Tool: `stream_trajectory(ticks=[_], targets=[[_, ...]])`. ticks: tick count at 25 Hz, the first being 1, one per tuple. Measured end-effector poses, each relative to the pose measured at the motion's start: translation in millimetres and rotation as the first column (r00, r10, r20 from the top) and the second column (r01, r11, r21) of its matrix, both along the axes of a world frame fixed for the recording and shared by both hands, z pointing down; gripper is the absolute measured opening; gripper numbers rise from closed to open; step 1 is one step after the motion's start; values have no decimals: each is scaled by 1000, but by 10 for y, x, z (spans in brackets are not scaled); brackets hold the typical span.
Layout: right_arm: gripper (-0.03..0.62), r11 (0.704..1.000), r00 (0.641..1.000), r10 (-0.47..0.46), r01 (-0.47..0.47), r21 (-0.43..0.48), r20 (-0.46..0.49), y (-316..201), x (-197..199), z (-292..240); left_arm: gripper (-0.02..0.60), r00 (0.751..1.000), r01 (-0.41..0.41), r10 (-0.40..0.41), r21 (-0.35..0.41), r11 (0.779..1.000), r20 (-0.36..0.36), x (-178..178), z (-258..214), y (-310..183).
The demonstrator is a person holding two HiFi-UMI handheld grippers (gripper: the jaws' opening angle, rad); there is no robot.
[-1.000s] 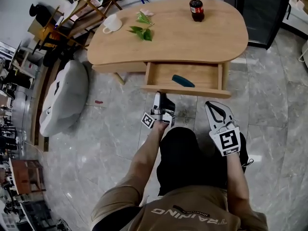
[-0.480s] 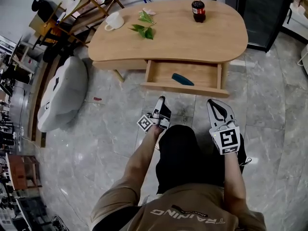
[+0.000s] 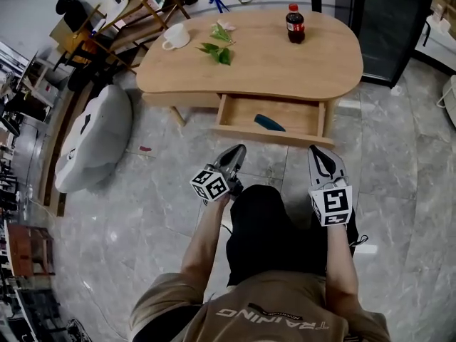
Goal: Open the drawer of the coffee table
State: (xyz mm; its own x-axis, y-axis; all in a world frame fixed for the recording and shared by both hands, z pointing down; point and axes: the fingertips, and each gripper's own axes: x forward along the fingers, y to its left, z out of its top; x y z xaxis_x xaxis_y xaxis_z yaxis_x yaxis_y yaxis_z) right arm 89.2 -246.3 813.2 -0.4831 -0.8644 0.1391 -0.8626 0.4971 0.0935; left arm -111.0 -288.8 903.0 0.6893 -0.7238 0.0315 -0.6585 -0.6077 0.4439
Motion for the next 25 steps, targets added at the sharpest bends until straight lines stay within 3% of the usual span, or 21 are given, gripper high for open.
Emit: stream_trajectory(ticks=[2,4,7,13,21,25], targets=[[5,1000,1000,-1,1,7,2,-1,-2,-59,6,978,-22,8,64,998,209,117,-212,59],[5,1000,1000,0,0,20,2,-5,4,-131,6,928,-46,5,104,994,372,243,-393,90],[5,999,1000,6,-7,32,18,-11,40,-219,6,869,-27,-49,146,989,493,394,-675,88],[5,999,997,-1,-3,39,82,-44,102,-368,6,806,117,-237,247,962,543,547,-1193,109],[5,997,993,56,-61,50,105,-83,208,-401,6,817,148,-273,272,951,509,757,-1296,162],[5,993,993,95,-100,70,62,-194,189,-446,6,818,186,-304,275,943,488,745,-1381,75]])
